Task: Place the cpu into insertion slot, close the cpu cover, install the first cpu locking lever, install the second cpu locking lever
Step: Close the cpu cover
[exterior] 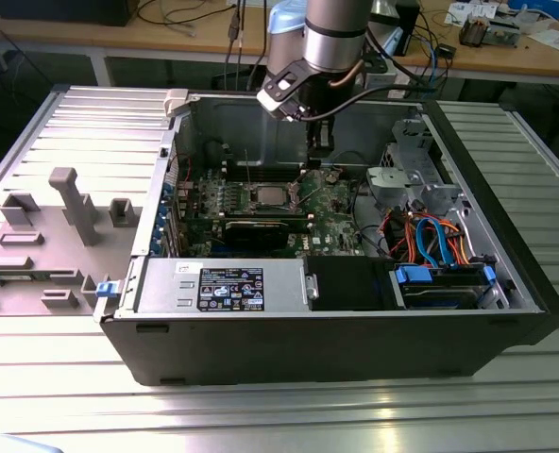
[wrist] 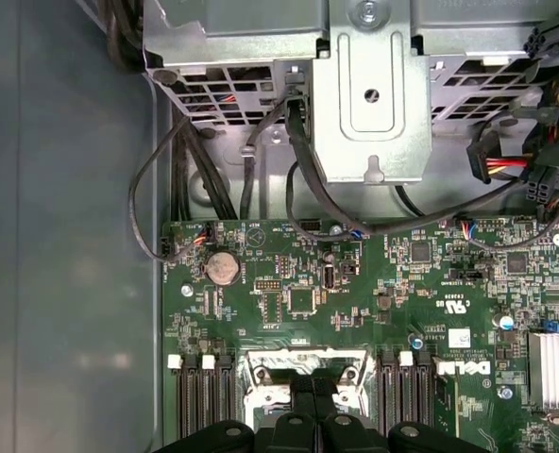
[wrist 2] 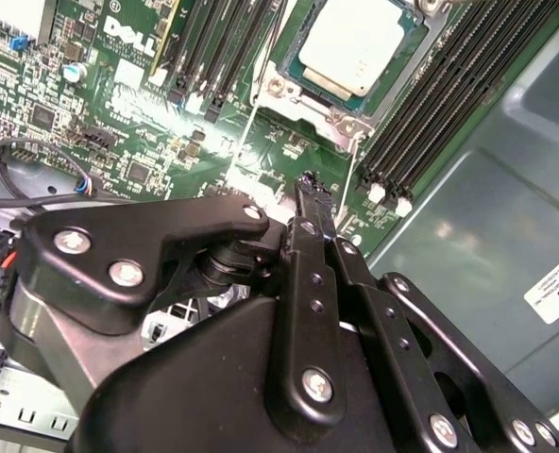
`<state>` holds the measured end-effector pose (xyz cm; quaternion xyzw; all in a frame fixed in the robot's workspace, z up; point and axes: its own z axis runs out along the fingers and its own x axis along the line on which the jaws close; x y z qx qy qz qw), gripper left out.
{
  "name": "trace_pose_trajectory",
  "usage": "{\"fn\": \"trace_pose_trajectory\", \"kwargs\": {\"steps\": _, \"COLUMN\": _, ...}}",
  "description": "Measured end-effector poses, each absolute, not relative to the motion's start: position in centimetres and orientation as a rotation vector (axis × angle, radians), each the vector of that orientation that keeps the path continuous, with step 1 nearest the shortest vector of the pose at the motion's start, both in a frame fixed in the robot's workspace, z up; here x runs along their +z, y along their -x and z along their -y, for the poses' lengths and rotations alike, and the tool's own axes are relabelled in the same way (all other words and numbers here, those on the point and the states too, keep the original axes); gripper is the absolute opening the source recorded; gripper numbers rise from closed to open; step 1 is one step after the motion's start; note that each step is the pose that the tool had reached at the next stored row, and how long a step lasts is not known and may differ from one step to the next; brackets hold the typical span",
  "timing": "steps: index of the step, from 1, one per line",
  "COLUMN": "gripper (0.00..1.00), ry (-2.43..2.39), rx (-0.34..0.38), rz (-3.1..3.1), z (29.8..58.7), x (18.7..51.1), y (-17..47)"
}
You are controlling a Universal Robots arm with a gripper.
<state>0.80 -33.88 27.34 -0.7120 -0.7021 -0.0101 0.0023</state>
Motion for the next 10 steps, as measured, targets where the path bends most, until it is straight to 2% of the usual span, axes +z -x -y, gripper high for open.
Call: {"fn": "trace_pose_trajectory", "kwargs": {"steps": 10, "gripper": 0.11, "ry": 2.233, "rx": -0.031, "rz": 2.202, "z": 33.9, "x": 27.3, "y": -2.0}}
